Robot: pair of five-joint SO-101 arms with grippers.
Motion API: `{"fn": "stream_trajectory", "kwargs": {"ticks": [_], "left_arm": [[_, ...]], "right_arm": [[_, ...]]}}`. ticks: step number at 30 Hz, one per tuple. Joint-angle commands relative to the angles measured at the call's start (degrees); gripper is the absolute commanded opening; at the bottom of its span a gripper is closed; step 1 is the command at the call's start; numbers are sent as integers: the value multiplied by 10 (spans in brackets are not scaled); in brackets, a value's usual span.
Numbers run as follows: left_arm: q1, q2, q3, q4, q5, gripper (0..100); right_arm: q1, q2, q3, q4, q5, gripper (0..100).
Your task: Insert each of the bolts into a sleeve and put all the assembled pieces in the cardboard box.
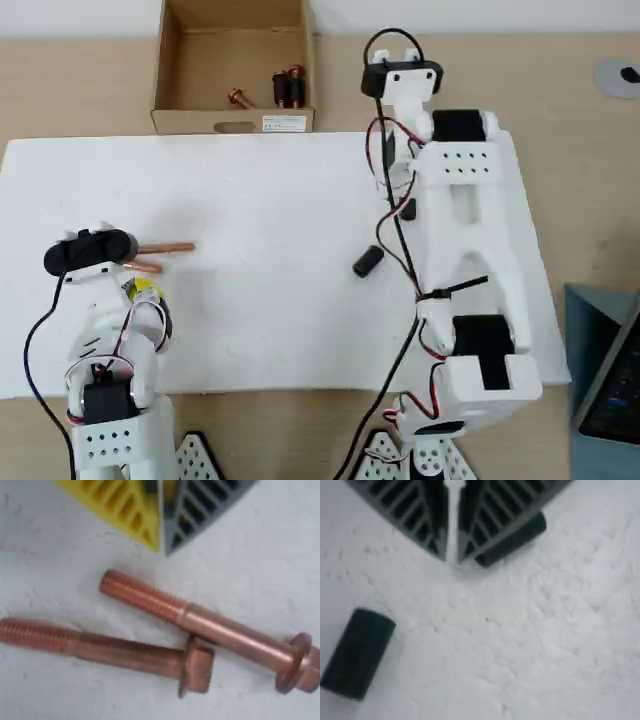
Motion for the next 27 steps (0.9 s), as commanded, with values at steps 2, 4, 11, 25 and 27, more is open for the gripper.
{"fn": "stream_trajectory", "kwargs": {"ticks": [2,4,11,25,27], "left_arm": [[-5,-1,-4,1,-2,2],[-5,-1,-4,1,-2,2],[-5,-1,-4,1,-2,2],[-5,-1,-4,1,-2,2],[-5,-1,-4,1,-2,2]], "right_arm": [[10,5,-5,-25,59,12],[10,32,-21,-20,62,12],[23,140,-113,25,62,70],[51,251,-233,60,62,110],[57,255,-236,60,63,110]]}}
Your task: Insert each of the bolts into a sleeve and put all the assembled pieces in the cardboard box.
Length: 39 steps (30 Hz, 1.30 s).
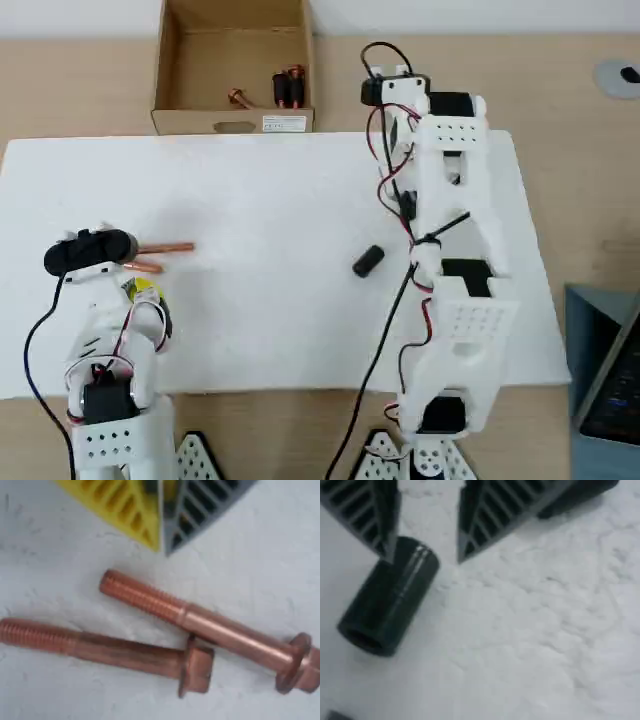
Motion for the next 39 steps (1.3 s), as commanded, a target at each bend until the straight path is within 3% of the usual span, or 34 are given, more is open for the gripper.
{"fn": "stream_trajectory", "kwargs": {"ticks": [1,4,27,36,39], "left_arm": [[-5,-1,-4,1,-2,2],[-5,-1,-4,1,-2,2],[-5,-1,-4,1,-2,2],[-5,-1,-4,1,-2,2],[-5,-1,-4,1,-2,2]], "right_arm": [[18,-1,-30,2,9,120],[18,0,-26,3,14,171],[14,59,-29,-31,18,173],[7,95,-29,-39,18,164],[7,115,-29,-39,18,111]]}}
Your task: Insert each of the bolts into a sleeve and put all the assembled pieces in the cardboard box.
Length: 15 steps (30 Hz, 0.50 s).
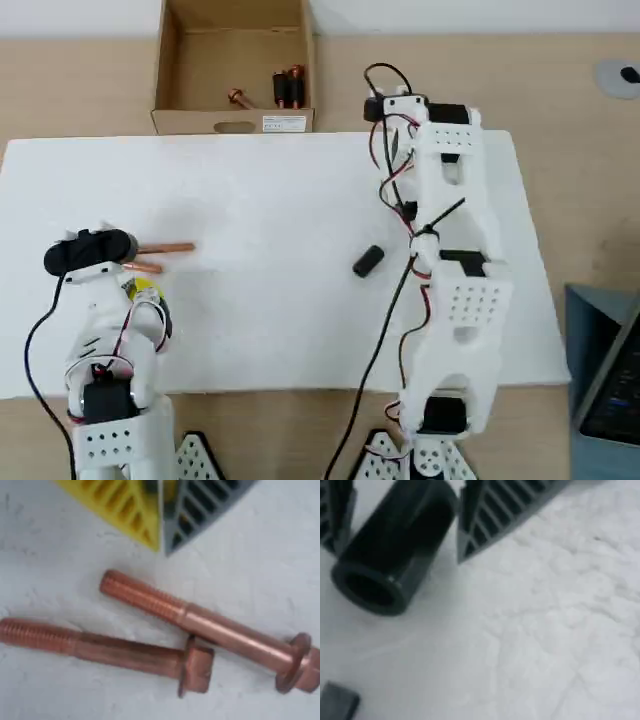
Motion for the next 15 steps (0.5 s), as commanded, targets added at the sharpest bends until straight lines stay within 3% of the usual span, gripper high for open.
{"fn": "stream_trajectory", "kwargs": {"ticks": [1,5,15], "left_arm": [[-5,-1,-4,1,-2,2],[-5,-1,-4,1,-2,2],[-2,-1,-4,1,-4,2]], "right_arm": [[-3,22,-11,-9,4,90],[-3,24,-11,-7,4,7],[-4,24,-158,98,4,10]]}}
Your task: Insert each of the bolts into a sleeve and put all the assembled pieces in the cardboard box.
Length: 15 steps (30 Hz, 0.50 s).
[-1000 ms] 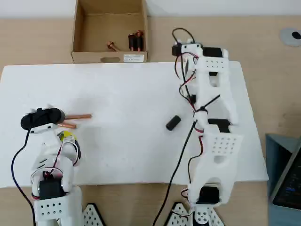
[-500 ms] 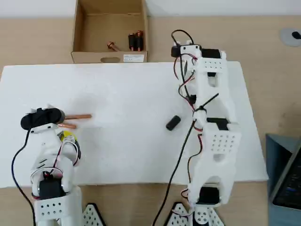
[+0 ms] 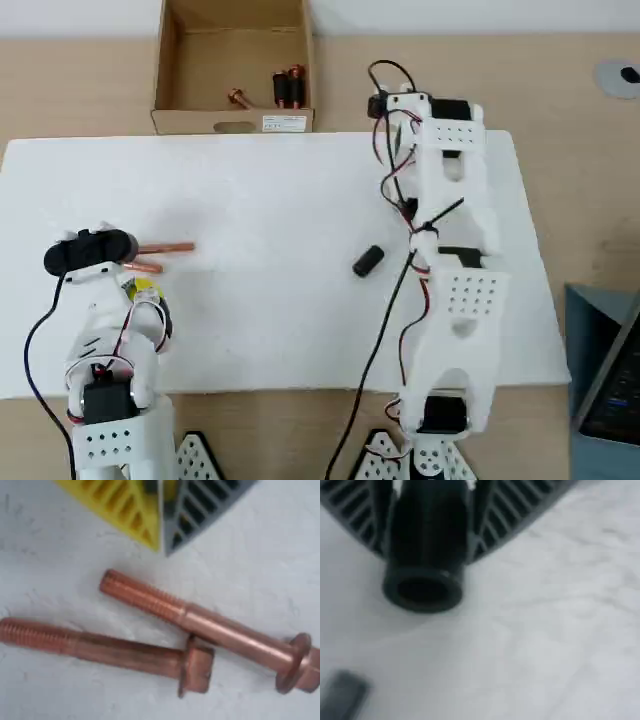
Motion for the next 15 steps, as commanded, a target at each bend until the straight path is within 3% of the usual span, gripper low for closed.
{"fn": "stream_trajectory", "kwargs": {"ticks": [1,5,15], "left_arm": [[-2,-1,-4,1,-4,2],[-2,-1,-4,1,-4,2],[-1,-1,-3,-1,-4,2]], "right_arm": [[-1,-6,-100,55,3,10],[-9,-6,-203,118,-1,10],[-12,-189,-150,117,-2,10]]}}
